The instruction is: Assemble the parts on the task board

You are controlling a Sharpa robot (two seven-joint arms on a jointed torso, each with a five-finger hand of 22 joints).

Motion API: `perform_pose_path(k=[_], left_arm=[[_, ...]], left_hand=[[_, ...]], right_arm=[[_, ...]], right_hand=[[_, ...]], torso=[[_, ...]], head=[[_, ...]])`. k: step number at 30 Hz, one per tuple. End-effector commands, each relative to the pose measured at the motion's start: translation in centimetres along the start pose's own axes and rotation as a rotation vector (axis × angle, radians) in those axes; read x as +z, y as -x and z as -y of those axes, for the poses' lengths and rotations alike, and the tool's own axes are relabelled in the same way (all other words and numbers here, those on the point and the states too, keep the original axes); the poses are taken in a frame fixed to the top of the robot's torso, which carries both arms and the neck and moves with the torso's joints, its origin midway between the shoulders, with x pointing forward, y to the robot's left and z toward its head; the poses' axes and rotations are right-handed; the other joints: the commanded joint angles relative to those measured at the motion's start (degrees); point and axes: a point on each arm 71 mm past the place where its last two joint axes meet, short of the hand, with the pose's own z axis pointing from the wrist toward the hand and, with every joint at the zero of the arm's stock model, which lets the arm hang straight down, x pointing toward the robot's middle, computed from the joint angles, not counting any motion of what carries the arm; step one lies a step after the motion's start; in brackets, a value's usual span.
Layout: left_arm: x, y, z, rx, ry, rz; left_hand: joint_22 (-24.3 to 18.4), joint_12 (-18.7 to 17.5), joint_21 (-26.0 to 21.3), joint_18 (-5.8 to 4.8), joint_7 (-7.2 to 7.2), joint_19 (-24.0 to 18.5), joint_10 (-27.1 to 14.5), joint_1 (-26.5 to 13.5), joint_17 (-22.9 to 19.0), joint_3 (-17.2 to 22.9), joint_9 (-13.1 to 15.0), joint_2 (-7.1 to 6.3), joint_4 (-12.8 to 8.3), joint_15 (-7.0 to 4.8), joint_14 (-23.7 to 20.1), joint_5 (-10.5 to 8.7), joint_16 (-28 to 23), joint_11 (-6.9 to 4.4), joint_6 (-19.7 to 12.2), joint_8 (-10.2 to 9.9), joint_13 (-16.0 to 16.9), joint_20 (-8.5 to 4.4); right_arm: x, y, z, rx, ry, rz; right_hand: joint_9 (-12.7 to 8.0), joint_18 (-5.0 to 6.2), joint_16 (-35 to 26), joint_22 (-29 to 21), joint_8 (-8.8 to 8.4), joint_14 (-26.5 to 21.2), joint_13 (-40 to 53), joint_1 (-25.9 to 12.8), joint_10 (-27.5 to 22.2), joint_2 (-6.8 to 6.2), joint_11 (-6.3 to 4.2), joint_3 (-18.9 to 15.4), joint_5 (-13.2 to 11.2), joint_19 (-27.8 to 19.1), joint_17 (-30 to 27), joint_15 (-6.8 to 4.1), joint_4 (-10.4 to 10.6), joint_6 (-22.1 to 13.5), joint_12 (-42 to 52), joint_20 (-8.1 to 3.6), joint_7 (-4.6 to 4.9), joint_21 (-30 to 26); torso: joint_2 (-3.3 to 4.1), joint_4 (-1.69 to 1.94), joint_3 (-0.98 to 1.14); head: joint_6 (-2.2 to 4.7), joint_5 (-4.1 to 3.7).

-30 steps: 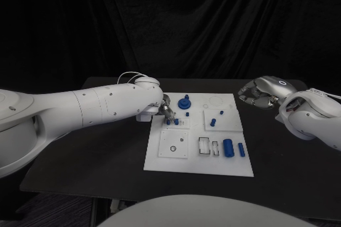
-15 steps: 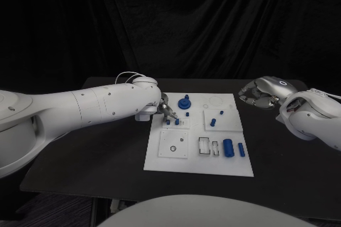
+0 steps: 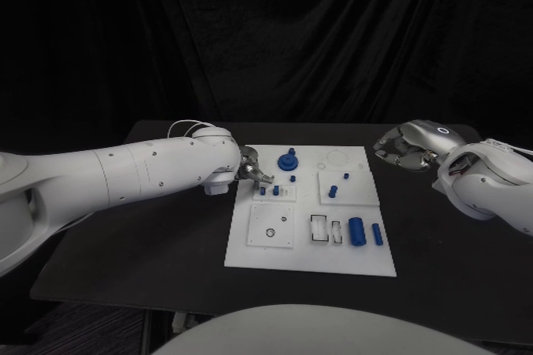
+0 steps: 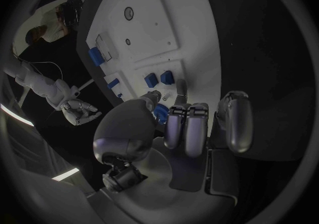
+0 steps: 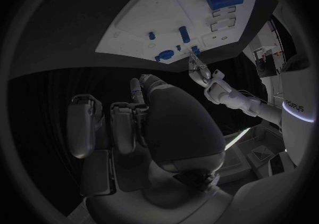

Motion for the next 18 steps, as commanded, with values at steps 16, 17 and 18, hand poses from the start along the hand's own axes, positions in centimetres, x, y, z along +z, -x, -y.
perform_pose_path(k=[16, 17, 18], left_arm=[[-3.6, -0.8, -0.9, -0.031, -0.040, 0.191], [-3.7, -0.9, -0.9, -0.033, -0.038, 0.194], [-3.8, -1.0, -0.9, -0.036, -0.035, 0.196]], left_hand=[[11.5, 0.2, 1.4, 0.63, -1.16, 1.2, 6.0, 6.9, 15.1, 2.2, 2.3, -1.85, -3.0, -1.34, 6.0, 9.63, 0.1, -1.64, 1.5, 2.4, 15.0, -1.09], [11.4, 0.2, 1.4, 0.64, -1.20, 1.2, 6.0, 7.0, 15.1, 2.3, 2.3, -1.99, -3.1, -1.39, 6.0, 9.75, 0.1, -1.69, 1.5, 2.5, 15.0, -1.14], [11.5, 0.2, 1.5, 0.61, -1.23, 1.3, 6.0, 7.1, 15.1, 2.4, 2.4, -2.04, -3.1, -1.41, 6.0, 9.80, 0.1, -1.71, 1.5, 2.5, 15.0, -1.16]], right_arm=[[-0.2, -0.4, 0.4, 0.000, -0.024, -0.015], [-0.3, -0.4, 0.4, 0.000, -0.024, -0.016], [-0.3, -0.4, 0.4, 0.000, -0.024, -0.016]], right_hand=[[-0.1, 0.73, -0.2, 11.7, -0.26, 4.7, 11.4, 0.2, 1.7, -0.49, 0.32, 0.4, 0.2, 0.3, 12.2, 0.36, 0.0, 0.2, -0.4, 0.40, 0.10, -0.3], [-0.1, 0.73, -0.2, 11.7, -0.26, 4.7, 11.4, 0.2, 1.7, -0.49, 0.32, 0.4, 0.2, 0.3, 12.2, 0.36, 0.0, 0.2, -0.4, 0.40, 0.10, -0.3], [-0.1, 0.73, -0.2, 11.7, -0.26, 4.7, 11.4, 0.2, 1.7, -0.49, 0.32, 0.4, 0.2, 0.3, 12.2, 0.36, 0.0, 0.2, -0.4, 0.40, 0.10, -0.3]], torso=[[-0.03, 0.12, 0.00], [-0.05, 0.13, 0.02], [-0.11, 0.22, 0.06]], head=[[-0.01, 0.30], [-0.01, 0.31], [-0.01, 0.20]])
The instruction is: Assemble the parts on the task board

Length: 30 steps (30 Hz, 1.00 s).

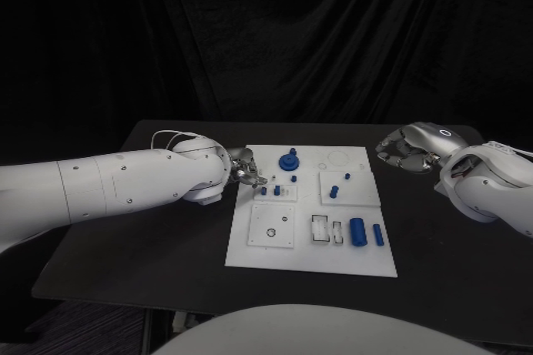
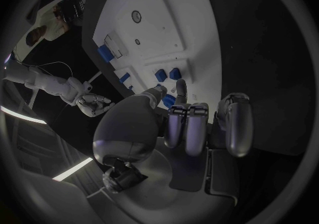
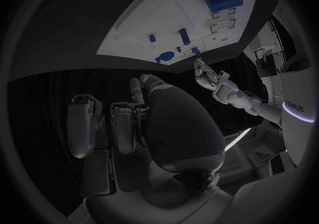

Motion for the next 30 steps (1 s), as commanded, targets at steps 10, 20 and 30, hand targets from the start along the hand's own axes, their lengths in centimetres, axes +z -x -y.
perform_pose_path(k=[10, 20, 30], left_arm=[[-0.7, -1.3, -0.1, 0.002, 0.075, 0.029], [-0.3, -2.3, 0.1, 0.003, 0.072, 0.007], [-0.1, -2.8, 0.2, 0.005, 0.065, -0.003]], left_hand=[[11.5, 0.2, 0.5, 0.53, -0.64, 0.6, 6.0, -0.1, 15.1, 0.4, 1.4, -0.78, 0.5, -0.94, 6.1, -1.58, 0.1, -0.86, 1.0, 1.5, 15.0, -0.57], [11.4, 0.2, 0.0, 0.58, -0.50, 0.6, 6.0, -2.2, 15.1, -1.2, 3.0, -0.86, 3.1, -0.97, 6.1, -8.62, 0.1, -0.79, 0.6, 2.3, 15.0, -0.68], [11.3, 0.2, -0.5, 0.71, -0.42, 0.3, 6.0, -3.1, 15.1, -2.8, 3.3, -0.77, 4.6, -0.86, 6.1, -11.38, 0.1, -0.68, 0.4, 2.4, 15.0, -0.61]], right_arm=[[-0.1, -0.2, 0.2, -0.001, -0.019, -0.009], [-0.2, -0.2, 0.2, 0.000, -0.020, -0.009], [-0.2, -0.2, 0.2, 0.000, -0.020, -0.008]], right_hand=[[-0.1, 0.73, -0.2, 11.8, -0.26, 4.7, 11.4, 0.2, 1.7, -0.49, 0.32, 0.4, 0.2, 0.3, 12.2, 0.36, 0.0, 0.2, -0.4, 0.40, 0.10, -0.3], [-0.1, 0.74, -0.2, 11.7, -0.29, 4.7, 11.3, 0.1, 1.6, -0.53, 0.31, 0.5, 0.2, 0.3, 12.2, 0.36, 0.1, 0.2, -0.4, 0.41, 0.11, -0.4], [-0.1, 0.74, -0.2, 11.7, -0.29, 4.7, 11.3, 0.1, 1.6, -0.53, 0.31, 0.5, 0.2, 0.3, 12.2, 0.36, 0.1, 0.2, -0.4, 0.41, 0.11, -0.4]], torso=[[-0.13, 0.19, 0.03], [-0.06, 0.04, 0.09], [0.01, 0.04, 0.06]], head=[[-0.01, -0.30], [-0.01, -0.29], [-0.01, -0.24]])
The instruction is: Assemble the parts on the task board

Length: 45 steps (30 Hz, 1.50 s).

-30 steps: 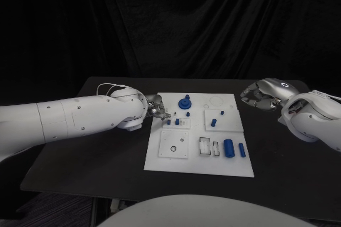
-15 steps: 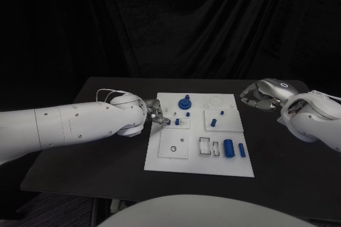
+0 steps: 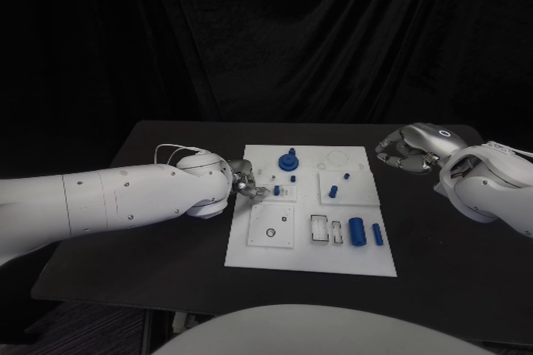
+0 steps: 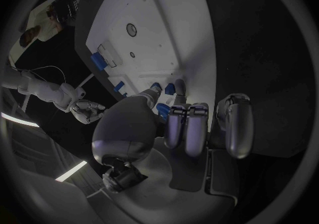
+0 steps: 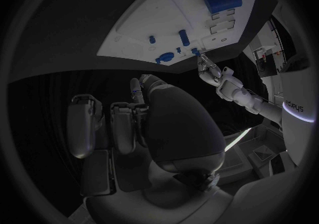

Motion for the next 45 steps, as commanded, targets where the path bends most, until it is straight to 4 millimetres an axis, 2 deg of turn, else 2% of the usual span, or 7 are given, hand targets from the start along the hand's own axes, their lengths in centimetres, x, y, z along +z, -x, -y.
perform_pose_path(k=[1, 4, 11, 14, 19, 34, 45], left_arm=[[0.1, -0.1, 0.2, 0.001, -0.009, 0.002], [0.2, -0.2, 0.3, 0.004, -0.007, 0.003], [0.5, -0.1, 0.2, 0.022, -0.002, 0.022], [0.7, -0.1, 0.3, 0.022, -0.006, 0.029], [0.8, -0.2, 0.5, 0.020, -0.013, 0.035], [1.2, -0.8, 1.1, 0.027, -0.033, 0.019], [1.3, -1.0, 0.7, 0.032, -0.018, 0.006]], left_hand=[[11.2, 0.2, -0.4, 0.72, 0.20, 0.0, 6.0, -0.6, 15.1, -0.2, 0.1, -0.12, 0.2, -0.25, 5.8, -0.33, 0.1, -0.28, -0.2, 0.2, 15.0, -0.36], [11.2, 0.2, -0.4, 0.72, 0.20, 0.0, 6.0, -0.5, 15.1, -0.2, 0.1, -0.12, 0.2, -0.25, 5.8, -0.32, 0.1, -0.28, -0.2, 0.2, 15.0, -0.36], [11.2, 0.2, -0.4, 0.72, 0.16, 0.0, 6.0, 0.9, 15.1, -0.3, 0.4, 0.58, -0.1, -0.27, 5.8, 2.59, 0.1, -0.32, -0.4, 0.3, 15.0, -0.35], [11.3, 0.2, -0.5, 0.73, 0.07, 0.1, 6.0, 1.6, 15.1, -0.2, 0.6, 0.93, -0.2, -0.33, 5.8, 4.70, 0.1, -0.39, -0.5, 0.3, 15.0, -0.40], [11.3, 0.2, -0.4, 0.70, -0.07, 0.2, 6.0, 2.3, 15.1, 0.0, 0.8, 1.03, -0.5, -0.42, 5.8, 6.52, 0.1, -0.52, -0.4, 0.5, 15.0, -0.47], [11.3, 0.2, -0.5, 0.72, -0.23, 0.1, 6.0, 3.2, 15.1, 0.3, 1.2, 0.76, -1.1, -0.54, 5.8, 7.64, 0.1, -0.67, -0.3, 0.7, 15.0, -0.57], [11.2, 0.2, -0.8, 0.79, -0.17, 0.0, 6.0, 3.2, 15.1, 0.2, 1.1, 0.41, -1.2, -0.56, 5.8, 7.75, 0.1, -0.66, -0.4, 0.6, 15.0, -0.60]], right_arm=[[-0.1, -0.1, 0.1, -0.001, -0.016, -0.004], [-0.1, -0.1, 0.1, -0.001, -0.017, -0.004], [-0.1, -0.1, 0.2, -0.001, -0.019, -0.005], [-0.1, -0.1, 0.2, -0.001, -0.019, -0.005], [-0.1, -0.1, 0.1, 0.004, -0.019, -0.004], [0.0, -0.1, 0.2, 0.021, -0.027, -0.006], [0.0, -0.2, 0.2, 0.020, -0.029, -0.011]], right_hand=[[-0.1, 0.75, -0.2, 11.7, -0.29, 4.7, 11.3, 0.1, 1.6, -0.53, 0.31, 0.3, 0.2, 0.3, 12.2, 0.36, -0.1, 0.2, -0.2, 0.41, 0.11, -0.4], [-0.1, 0.75, -0.2, 11.7, -0.29, 4.7, 11.3, 0.1, 1.6, -0.53, 0.31, 0.3, 0.2, 0.3, 12.2, 0.36, -0.1, 0.2, -0.2, 0.41, 0.11, -0.4], [-0.1, 0.75, -0.2, 11.7, -0.29, 4.7, 11.3, 0.1, 1.6, -0.53, 0.31, 0.3, 0.2, 0.3, 12.2, 0.36, -0.1, 0.2, -0.2, 0.41, 0.11, -0.4], [-0.1, 0.75, -0.2, 11.7, -0.29, 4.7, 11.3, 0.1, 1.6, -0.53, 0.31, 0.3, 0.2, 0.3, 12.2, 0.36, -0.1, 0.2, -0.2, 0.41, 0.11, -0.4], [-0.1, 0.75, -0.2, 11.7, -0.29, 4.7, 11.3, 0.1, 1.6, -0.53, 0.31, 0.3, 0.2, 0.3, 12.2, 0.36, -0.1, 0.2, -0.2, 0.41, 0.11, -0.4], [-0.1, 0.74, -0.2, 11.7, -0.26, 4.7, 11.3, 0.1, 1.7, -0.60, 0.31, 0.4, 0.2, 0.3, 12.2, 0.35, -0.1, 0.2, -0.2, 0.41, 0.09, -0.3], [-0.1, 0.74, -0.2, 11.7, -0.25, 4.7, 11.3, 0.1, 1.6, -0.63, 0.34, 0.4, 0.2, 0.3, 12.2, 0.36, -0.1, 0.2, -0.2, 0.41, 0.09, -0.4]], torso=[[0.04, 0.01, -0.02], [0.08, -0.04, -0.02], [0.05, 0.07, 0.01], [0.05, 0.08, -0.03], [0.01, 0.04, -0.10], [0.02, -0.06, 0.01], [0.00, 0.01, -0.03]], head=[[-0.01, 0.03], [-0.01, 0.05], [-0.01, -0.04], [-0.01, -0.07], [-0.01, -0.05], [-0.01, 0.02], [-0.01, -0.04]])
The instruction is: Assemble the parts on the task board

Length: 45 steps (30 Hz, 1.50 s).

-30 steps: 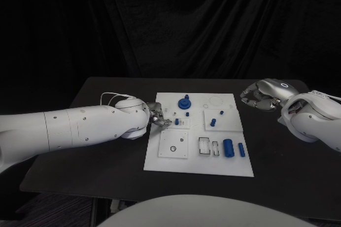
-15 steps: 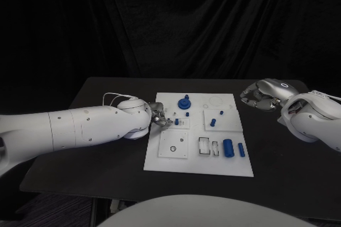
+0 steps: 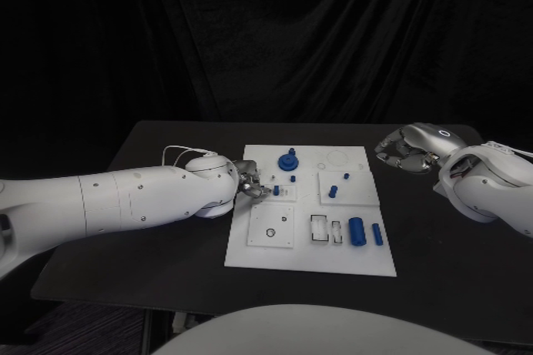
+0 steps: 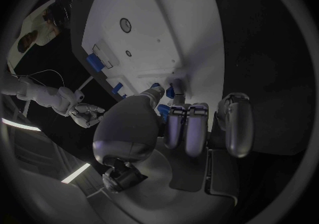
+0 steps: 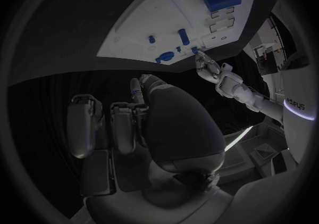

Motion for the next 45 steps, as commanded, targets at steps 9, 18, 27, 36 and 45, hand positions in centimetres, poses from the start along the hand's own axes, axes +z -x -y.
perform_pose_path(k=[9, 18, 27, 36, 45], left_arm=[[-0.07, -0.64, -0.02, 0.003, -0.003, -0.019], [0.08, -0.54, -0.13, -0.003, 0.009, -0.009], [0.28, -0.55, -0.16, 0.003, 0.017, -0.015], [0.45, -0.65, -0.03, 0.012, 0.015, -0.026], [0.61, -0.75, 0.09, 0.018, 0.013, -0.033]], left_hand=[[11.1, 0.2, -0.7, 0.86, -0.26, 0.0, 5.9, 0.0, 15.1, -0.2, -0.3, -0.40, -0.2, -0.32, 6.1, 0.03, 0.2, -0.18, -0.3, -0.2, 15.0, -0.38], [10.9, 0.2, -1.2, 0.95, -0.17, -0.2, 5.9, -0.7, 15.1, -0.1, -0.6, 0.31, 0.7, -0.23, 6.1, 0.26, 0.2, -0.08, -0.3, -0.5, 15.0, -0.32], [10.7, 0.2, -1.9, 1.09, 0.03, -0.5, 5.9, -1.8, 15.1, 0.1, -1.4, 1.39, 2.6, -0.09, 6.1, 1.17, 0.2, 0.09, -0.4, -1.3, 15.0, -0.20], [10.7, 0.2, -2.2, 1.14, 0.22, -0.6, 5.9, -4.7, 15.1, -0.5, -2.3, 2.53, 3.6, 0.08, 6.1, 0.90, 0.2, 0.28, 0.0, -1.9, 15.0, -0.03], [10.7, 0.2, -2.4, 1.18, 0.01, -0.6, 5.9, -2.9, 15.1, 0.4, -2.5, 1.95, 2.1, 0.01, 6.1, 3.15, 0.2, 0.13, 0.2, -2.1, 15.0, -0.06]], right_arm=[[-0.05, -0.30, 0.20, 0.003, -0.022, -0.014], [-0.07, -0.39, 0.21, 0.003, -0.024, -0.019], [-0.07, -0.44, 0.21, 0.003, -0.027, -0.024], [-0.09, -0.47, 0.22, 0.003, -0.028, -0.029], [-0.09, -0.49, 0.20, 0.003, -0.029, -0.031]], right_hand=[[-0.1, 0.74, -0.2, 11.7, -0.25, 4.7, 11.3, 0.1, 1.6, -0.63, 0.34, 0.4, 0.2, 0.3, 12.2, 0.36, 0.0, 0.2, -0.2, 0.41, 0.08, -0.4], [-0.1, 0.78, -0.3, 11.7, -0.25, 4.7, 11.2, 0.1, 1.6, -0.67, 0.37, 0.4, 0.2, 0.2, 12.1, 0.38, 0.0, 0.2, -0.3, 0.41, 0.10, -0.5], [-0.1, 0.77, -0.3, 11.7, -0.22, 4.6, 11.2, 0.1, 1.5, -0.66, 0.39, 0.4, 0.3, 0.2, 12.1, 0.39, -0.1, 0.3, -0.3, 0.42, 0.09, -0.5], [-0.1, 0.77, -0.3, 11.7, -0.22, 4.6, 11.2, 0.1, 1.5, -0.66, 0.39, 0.4, 0.3, 0.2, 12.1, 0.39, -0.1, 0.3, -0.3, 0.42, 0.09, -0.5], [-0.1, 0.77, -0.3, 11.7, -0.17, 4.7, 11.2, 0.1, 1.5, -0.65, 0.39, 0.5, 0.3, 0.2, 12.1, 0.40, -0.1, 0.4, -0.3, 0.43, 0.08, -0.5]], torso=[[-0.02, 0.08, -0.02], [-0.02, 0.09, -0.01], [-0.03, 0.07, -0.01], [-0.02, 0.05, -0.02], [0.05, 0.08, -0.02]], head=[[-0.01, 0.16], [-0.01, 0.11], [-0.01, 0.17], [-0.01, 0.26], [-0.01, 0.29]])
